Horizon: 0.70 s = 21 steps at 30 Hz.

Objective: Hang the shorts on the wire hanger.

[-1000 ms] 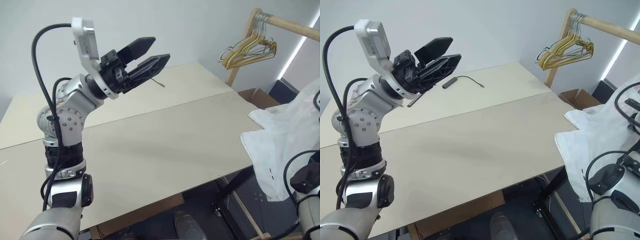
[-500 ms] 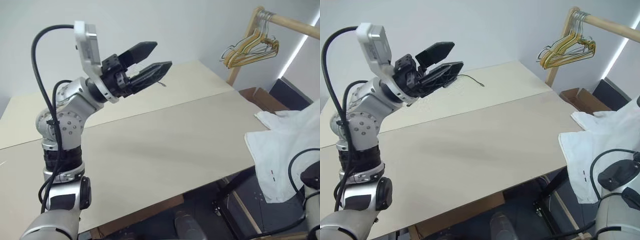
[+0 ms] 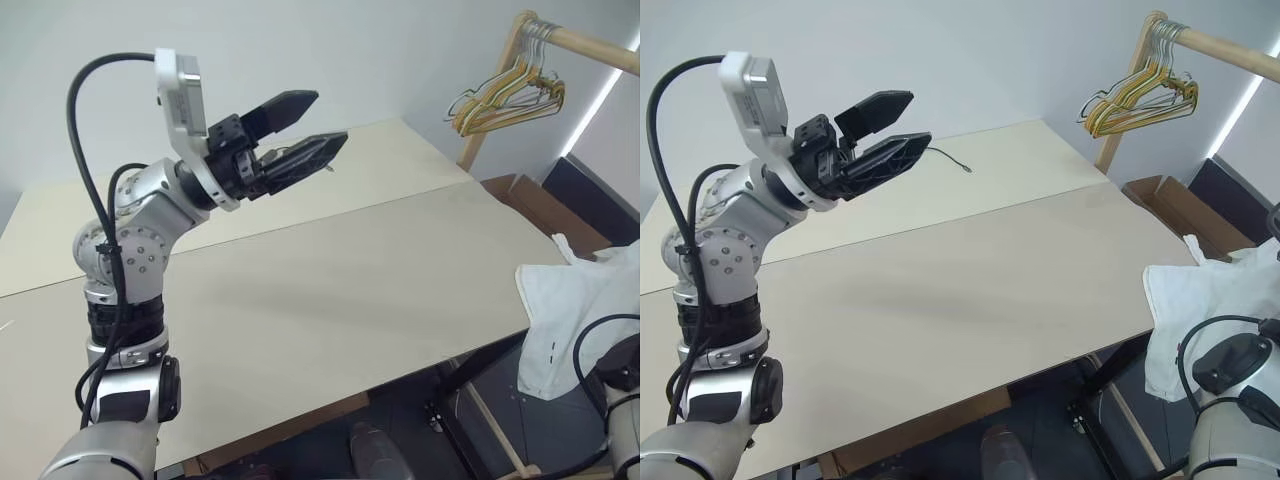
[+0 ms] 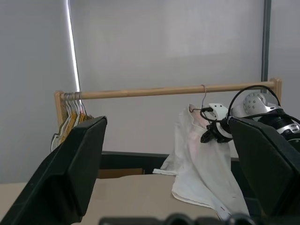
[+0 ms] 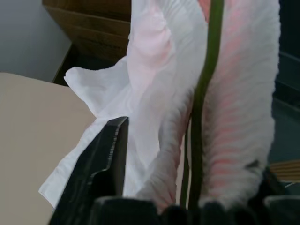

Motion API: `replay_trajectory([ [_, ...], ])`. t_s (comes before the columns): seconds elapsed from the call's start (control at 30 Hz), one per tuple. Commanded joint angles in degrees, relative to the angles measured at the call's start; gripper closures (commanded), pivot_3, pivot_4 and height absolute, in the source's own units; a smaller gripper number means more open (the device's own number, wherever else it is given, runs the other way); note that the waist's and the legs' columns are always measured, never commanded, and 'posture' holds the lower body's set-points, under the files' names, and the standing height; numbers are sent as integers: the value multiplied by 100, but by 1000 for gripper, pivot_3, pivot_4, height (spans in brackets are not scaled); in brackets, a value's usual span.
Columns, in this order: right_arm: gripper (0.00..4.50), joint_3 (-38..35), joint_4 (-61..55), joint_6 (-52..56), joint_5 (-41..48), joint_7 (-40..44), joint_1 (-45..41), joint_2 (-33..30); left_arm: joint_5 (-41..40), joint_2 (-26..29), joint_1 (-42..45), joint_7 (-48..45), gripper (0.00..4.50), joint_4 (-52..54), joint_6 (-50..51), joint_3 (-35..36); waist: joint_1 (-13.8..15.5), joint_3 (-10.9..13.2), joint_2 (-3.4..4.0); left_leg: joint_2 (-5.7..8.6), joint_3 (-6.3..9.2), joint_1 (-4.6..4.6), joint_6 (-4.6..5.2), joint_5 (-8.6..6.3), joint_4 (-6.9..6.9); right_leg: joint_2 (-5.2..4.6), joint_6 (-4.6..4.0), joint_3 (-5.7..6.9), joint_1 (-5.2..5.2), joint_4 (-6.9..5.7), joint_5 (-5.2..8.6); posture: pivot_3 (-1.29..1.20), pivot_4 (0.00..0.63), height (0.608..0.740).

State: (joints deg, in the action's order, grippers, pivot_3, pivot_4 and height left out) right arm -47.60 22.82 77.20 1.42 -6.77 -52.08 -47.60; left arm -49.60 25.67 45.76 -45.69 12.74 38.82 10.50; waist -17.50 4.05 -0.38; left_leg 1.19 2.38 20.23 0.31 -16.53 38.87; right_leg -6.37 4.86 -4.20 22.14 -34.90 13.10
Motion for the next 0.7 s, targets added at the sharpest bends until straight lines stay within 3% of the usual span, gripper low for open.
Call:
replay_trajectory([
  [0.03, 488, 210, -477, -440, 44, -21, 54, -10, -39, 103, 4, 12, 0, 170, -107, 76, 16, 0, 1, 0, -1, 0, 0, 0, 0, 0, 0, -1, 0, 0, 0, -245, 41, 740],
  [0.07, 107, 274, -599, -615, 9, -65, 103, 32, -38, 113, -5, 6, 0, 171, -110, 77, 16, -1, 2, 0, -1, -1, 0, 0, -1, 0, 0, -1, 0, 0, 0, -245, 41, 740],
  [0.1, 49, 416, -794, -966, -46, -66, 264, 66, -40, 124, -12, 2, 0, 177, -114, 75, 15, -1, 2, 0, -1, -1, 0, 0, -1, 0, 0, -1, 0, -1, 0, -245, 41, 740],
  [0.5, 49, 1383, -2712, -5320, -863, -765, 2054, 436, -39, 190, -20, -63, 0, 144, -143, 67, 91, -3, 4, 4, 16, -4, 0, 0, 4, -6, 3, -4, 8, -7, 1, -246, 37, 740],
  [0.6, 49, 1784, -3646, -6362, -104, 302, 2290, 696, 294, 346, -285, -285, 0, 174, -474, 15, 67, -9, 14, 2, 28, -5, -1, 0, -1, -3, 3, -10, 7, -9, 1, -233, 31, 740],
  [0.7, 49, 2185, -4263, -6071, 810, 1303, 2367, 853, 501, 442, -609, -301, 0, 246, -728, 52, 39, -16, 22, -5, 29, -8, -1, 1, -5, 5, 2, -18, -2, -12, 1, -200, 23, 740],
])
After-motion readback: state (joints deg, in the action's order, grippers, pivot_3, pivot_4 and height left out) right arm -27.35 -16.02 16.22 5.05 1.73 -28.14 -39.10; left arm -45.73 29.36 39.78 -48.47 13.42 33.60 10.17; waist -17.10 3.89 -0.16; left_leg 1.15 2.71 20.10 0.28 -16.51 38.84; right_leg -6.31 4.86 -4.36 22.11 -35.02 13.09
